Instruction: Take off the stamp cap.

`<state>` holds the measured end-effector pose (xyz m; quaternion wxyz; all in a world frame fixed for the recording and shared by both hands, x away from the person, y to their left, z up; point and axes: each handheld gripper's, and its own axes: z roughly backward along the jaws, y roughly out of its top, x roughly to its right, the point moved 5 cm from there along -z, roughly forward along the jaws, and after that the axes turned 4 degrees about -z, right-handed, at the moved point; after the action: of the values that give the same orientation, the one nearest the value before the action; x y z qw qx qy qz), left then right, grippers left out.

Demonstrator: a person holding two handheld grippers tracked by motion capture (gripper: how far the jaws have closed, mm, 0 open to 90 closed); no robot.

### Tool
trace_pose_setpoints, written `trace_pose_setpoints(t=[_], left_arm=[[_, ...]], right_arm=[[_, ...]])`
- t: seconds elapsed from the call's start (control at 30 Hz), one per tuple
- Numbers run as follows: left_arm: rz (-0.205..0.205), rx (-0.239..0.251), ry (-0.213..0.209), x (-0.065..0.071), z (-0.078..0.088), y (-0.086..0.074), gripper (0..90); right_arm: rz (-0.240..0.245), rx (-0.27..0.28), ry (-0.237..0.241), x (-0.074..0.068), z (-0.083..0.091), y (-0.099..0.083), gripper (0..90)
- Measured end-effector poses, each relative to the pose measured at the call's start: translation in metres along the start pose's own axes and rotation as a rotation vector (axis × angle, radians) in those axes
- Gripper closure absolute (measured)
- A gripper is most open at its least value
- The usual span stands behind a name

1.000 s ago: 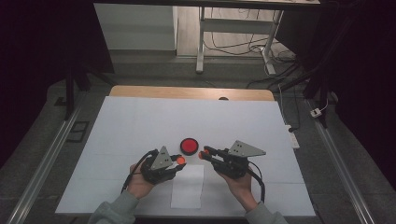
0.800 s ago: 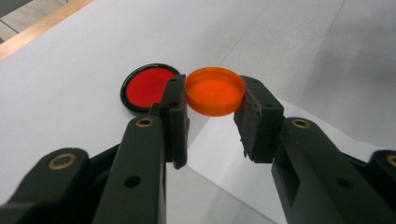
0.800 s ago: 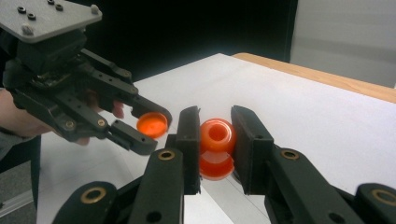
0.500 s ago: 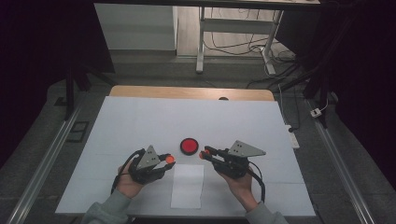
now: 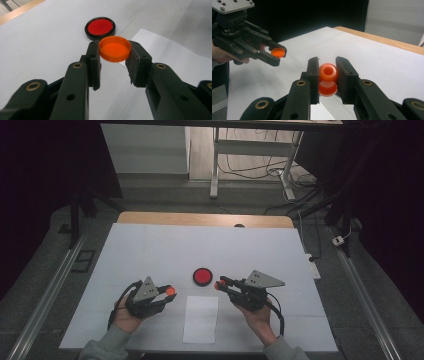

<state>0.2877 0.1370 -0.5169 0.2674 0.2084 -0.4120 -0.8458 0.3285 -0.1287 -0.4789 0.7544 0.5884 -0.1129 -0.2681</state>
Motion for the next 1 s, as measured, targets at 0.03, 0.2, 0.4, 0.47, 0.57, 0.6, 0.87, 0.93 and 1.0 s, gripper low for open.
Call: trace_pose_setpoints(t=[0.03,0.2,0.4,0.47,0.57,0.6,0.87,0.93,1.0], left_arm=[[0.003,0.000,0.004,-0.001,0.001,-0.001,65.1],[0.020,0.002,0.008,-0.004,0.006,-0.007,65.1],[0.045,0.002,0.020,-0.009,0.011,-0.015,65.1],[0.051,0.002,0.024,-0.010,0.012,-0.017,65.1],[0.060,0.001,0.027,-0.012,0.014,-0.020,65.1],[0.065,0.001,0.029,-0.013,0.014,-0.021,65.1],[0.089,0.000,0.038,-0.018,0.018,-0.029,65.1],[0.094,0.000,0.042,-0.019,0.019,-0.030,65.1],[0.098,-0.002,0.043,-0.020,0.020,-0.032,65.1]], right_arm=[[-0.001,0.000,-0.001,0.000,0.000,0.000,72.6],[-0.004,-0.001,-0.005,0.002,0.001,-0.001,72.6],[-0.004,0.000,-0.009,0.004,0.002,-0.001,72.5],[-0.005,-0.001,-0.012,0.005,0.002,-0.001,72.5],[-0.004,0.001,-0.015,0.006,0.003,-0.001,72.6],[-0.004,0.000,-0.017,0.006,0.003,-0.001,72.5],[-0.007,0.004,-0.028,0.009,0.006,-0.001,72.5],[-0.007,0.007,-0.031,0.010,0.006,0.000,72.5],[-0.007,0.008,-0.032,0.010,0.006,0.000,72.5]])
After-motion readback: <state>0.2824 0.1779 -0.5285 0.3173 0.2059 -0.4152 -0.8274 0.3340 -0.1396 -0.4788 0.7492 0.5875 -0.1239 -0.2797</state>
